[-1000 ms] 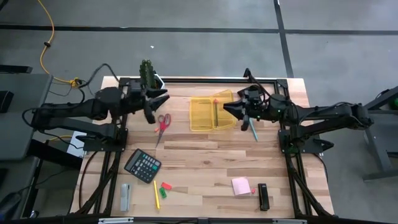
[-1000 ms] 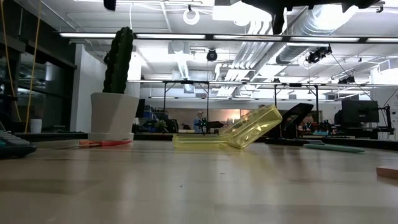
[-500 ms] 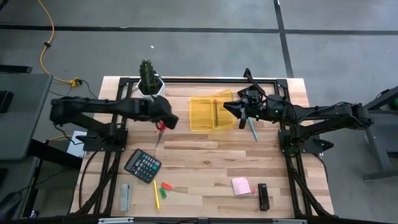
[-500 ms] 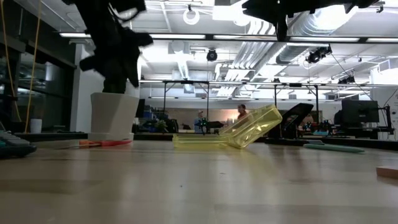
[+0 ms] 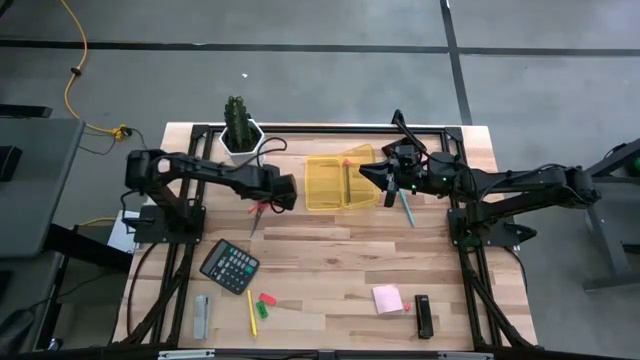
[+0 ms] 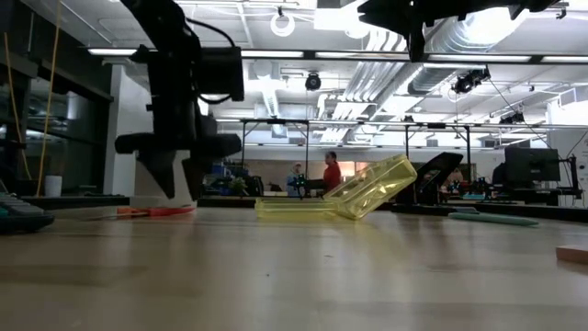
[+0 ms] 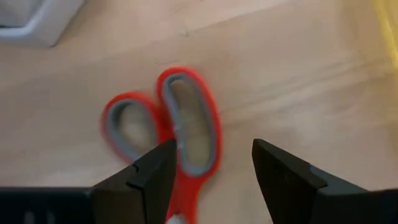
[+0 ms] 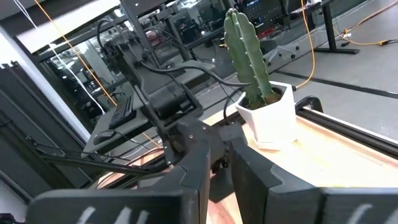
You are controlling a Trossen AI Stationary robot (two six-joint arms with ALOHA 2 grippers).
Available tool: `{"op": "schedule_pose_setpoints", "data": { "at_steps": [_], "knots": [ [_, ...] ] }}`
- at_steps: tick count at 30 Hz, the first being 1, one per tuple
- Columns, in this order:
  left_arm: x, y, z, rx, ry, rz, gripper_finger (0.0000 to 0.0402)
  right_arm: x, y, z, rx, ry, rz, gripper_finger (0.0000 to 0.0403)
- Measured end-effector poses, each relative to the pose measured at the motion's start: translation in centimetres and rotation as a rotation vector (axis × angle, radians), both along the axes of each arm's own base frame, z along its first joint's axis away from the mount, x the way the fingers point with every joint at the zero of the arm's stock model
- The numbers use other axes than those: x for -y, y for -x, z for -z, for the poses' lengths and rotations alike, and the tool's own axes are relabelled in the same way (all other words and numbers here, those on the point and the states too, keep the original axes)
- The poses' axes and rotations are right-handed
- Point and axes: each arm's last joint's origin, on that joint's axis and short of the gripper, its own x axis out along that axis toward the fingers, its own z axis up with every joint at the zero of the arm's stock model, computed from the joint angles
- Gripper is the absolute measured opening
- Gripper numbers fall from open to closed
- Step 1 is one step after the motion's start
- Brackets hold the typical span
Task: Pack school essentials
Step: Put the red scissors into the yellow supply box
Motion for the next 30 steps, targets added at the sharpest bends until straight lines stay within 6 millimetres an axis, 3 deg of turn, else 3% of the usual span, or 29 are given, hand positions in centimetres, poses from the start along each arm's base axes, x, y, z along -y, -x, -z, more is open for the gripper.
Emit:
{"op": "schedule_pose_setpoints", "data": {
  "at_steps": [14, 18, 26, 30],
  "knots": [
    [-1.1, -0.9, 2.1, 0.018, 0.022, -0.030, 0.0187, 0.0, 0.0, 0.2, -0.017, 0.001, 0.000, 0.0051],
    [-1.1, -1.1, 2.6, 0.003, 0.030, -0.021, 0.0147, 0.0, 0.0, 0.2, -0.021, 0.000, 0.000, 0.0051],
    [-1.1, -1.1, 2.4, 0.008, 0.021, -0.011, 0.0027, 0.0, 0.0, 0.2, -0.022, 0.005, 0.000, 0.0051],
    [-1.1, -1.0, 2.1, 0.017, 0.015, 0.005, 0.0011, 0.0, 0.0, 0.2, -0.023, 0.007, 0.000, 0.0051]
  ]
}}
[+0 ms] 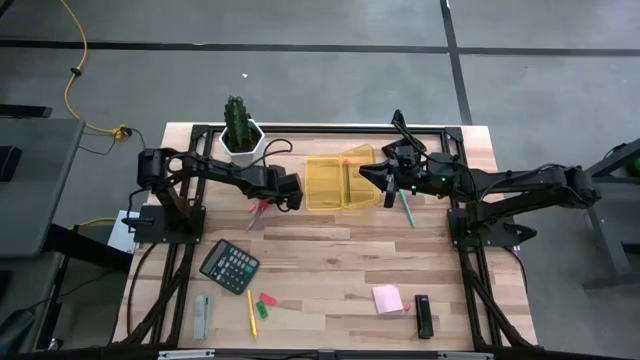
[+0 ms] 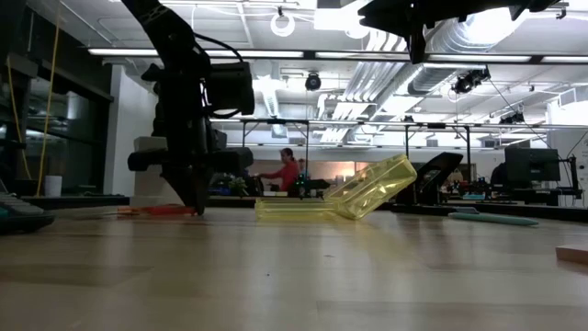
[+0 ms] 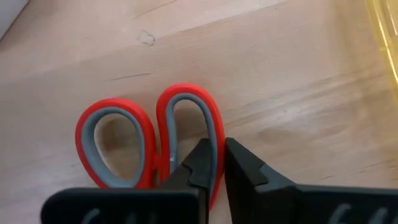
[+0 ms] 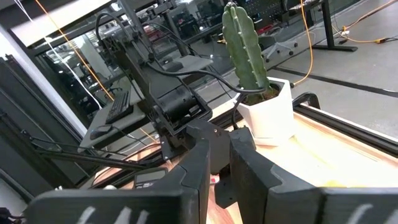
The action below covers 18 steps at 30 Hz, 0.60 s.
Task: Pack school essentials
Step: Put the red scissors into the yellow supply box
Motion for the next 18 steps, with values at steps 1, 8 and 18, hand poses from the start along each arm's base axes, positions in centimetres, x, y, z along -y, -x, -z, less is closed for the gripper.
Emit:
{"op": "schedule_pose_setpoints", "data": {
  "at_steps": [1, 8, 18],
  "knots": [
    [0.0, 0.1, -0.1, -0.001, 0.000, 0.001, 0.0014, 0.0, 0.0, 0.0, 0.000, 0.001, 0.000, 0.0051],
    [0.3, 0.6, -2.6, 0.066, -0.009, 0.053, 0.0006, 0.0, 0.0, 0.0, 0.000, 0.000, 0.000, 0.0051],
    [2.0, 2.7, -11.6, 0.440, -0.119, 0.278, 0.0005, 0.0, 0.0, 0.0, 0.005, -0.004, 0.009, 0.0051]
  ]
}}
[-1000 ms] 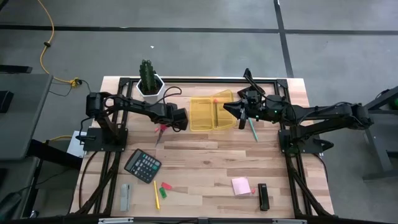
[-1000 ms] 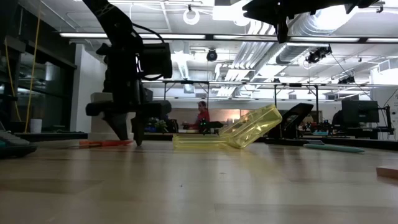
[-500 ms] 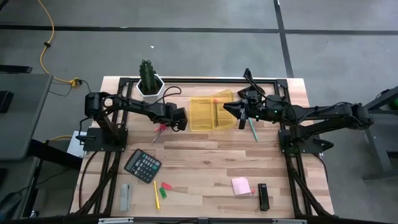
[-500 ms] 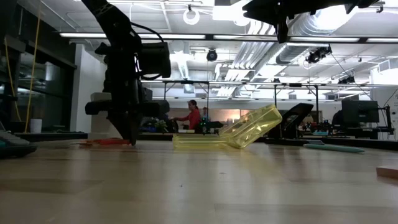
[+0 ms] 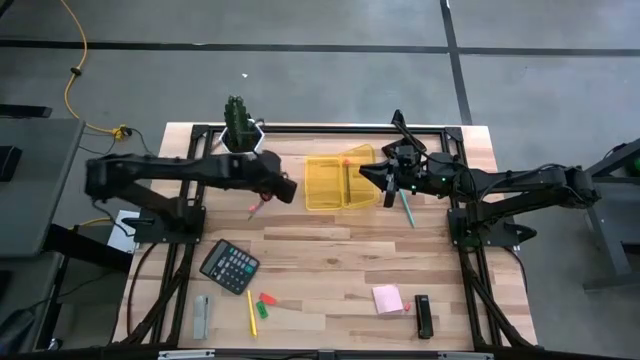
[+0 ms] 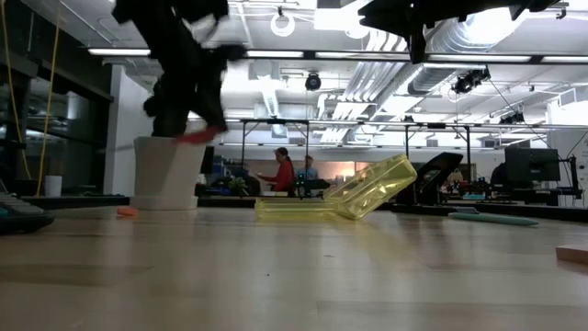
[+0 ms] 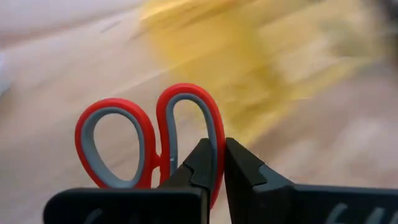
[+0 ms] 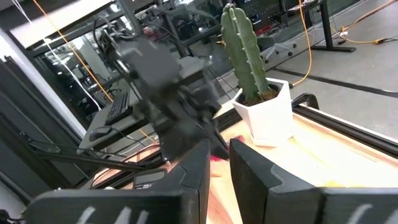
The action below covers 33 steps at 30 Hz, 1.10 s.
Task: Pack school essentials
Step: Put the red scissors into the yellow supply box
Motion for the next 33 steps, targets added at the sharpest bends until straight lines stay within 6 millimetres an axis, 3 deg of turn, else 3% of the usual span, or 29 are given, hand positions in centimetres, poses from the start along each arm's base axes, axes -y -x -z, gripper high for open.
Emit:
{"op": "schedule_pose_setpoints", "data": {
  "at_steps": [7, 13, 22, 28, 33],
  "knots": [
    [1.3, 1.8, -7.8, 0.514, -0.198, 0.374, 0.0004, 0.1, 0.0, 0.0, 0.010, -0.020, 0.027, 0.0051],
    [1.8, 2.7, -11.7, 0.870, -0.286, 0.746, 0.0004, -0.1, 0.0, -0.3, 0.044, -0.045, -0.037, 0.0051],
    [1.5, 0.9, -13.1, 1.140, -0.289, 0.925, 0.0004, -0.4, -0.3, -0.4, 0.077, -0.152, -0.145, 0.0066],
    [0.4, -0.8, -12.5, 1.213, -0.240, 0.913, 0.0004, -0.6, -1.5, -0.4, 0.138, -0.158, -0.250, 0.0154],
    [-0.2, -1.9, -11.9, 1.269, -0.210, 0.918, 0.0004, -0.7, -4.0, -0.8, 0.106, -0.105, -0.336, 0.0221]
  ]
}}
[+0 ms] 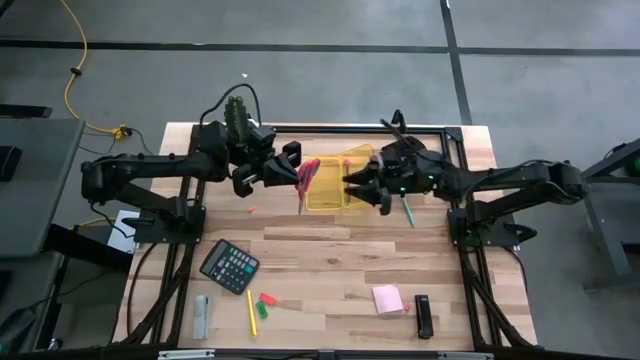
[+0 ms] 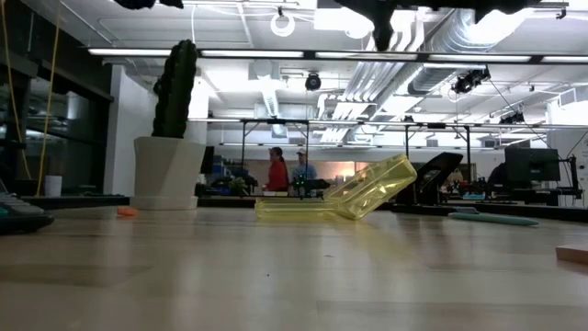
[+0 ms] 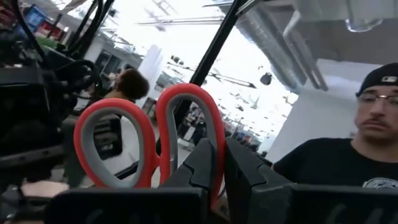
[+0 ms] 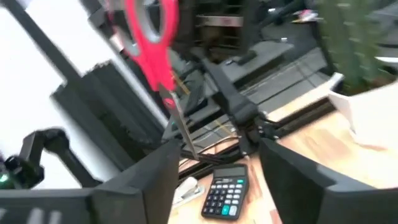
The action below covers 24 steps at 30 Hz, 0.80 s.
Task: Pack school essentials
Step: Put the red scissors into the yellow supply box
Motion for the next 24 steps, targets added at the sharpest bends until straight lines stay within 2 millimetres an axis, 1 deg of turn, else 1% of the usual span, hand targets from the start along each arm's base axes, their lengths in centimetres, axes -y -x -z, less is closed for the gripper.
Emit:
{"op": "schedule_pose_setpoints", "data": {
  "at_steps": [2, 5, 8, 12, 17, 24],
  "knots": [
    [-0.2, -0.5, 0.4, 0.013, 0.007, 0.006, 0.0004, 0.0, -1.4, -0.3, -0.003, 0.058, -0.039, 0.0234],
    [-0.5, -1.2, 1.0, 0.009, 0.032, 0.014, 0.0004, 0.1, -3.5, -1.0, 0.004, 0.117, -0.072, 0.0239],
    [-0.6, -1.6, 1.3, 0.019, 0.031, 0.014, 0.0004, 0.3, -5.2, -1.9, 0.006, 0.140, -0.131, 0.0235],
    [-1.0, -1.8, 1.6, 0.015, 0.041, -0.004, 0.0004, 0.8, -6.8, -2.4, -0.059, 0.126, -0.239, 0.0222],
    [-1.5, -1.5, 1.5, 0.022, 0.037, -0.026, 0.0004, 1.1, -7.8, -3.1, -0.043, 0.113, -0.298, 0.0205],
    [-1.8, -1.4, 1.4, 0.038, 0.018, -0.047, 0.0004, 1.1, -7.8, -3.4, -0.033, 0.107, -0.311, 0.0188]
  ]
}}
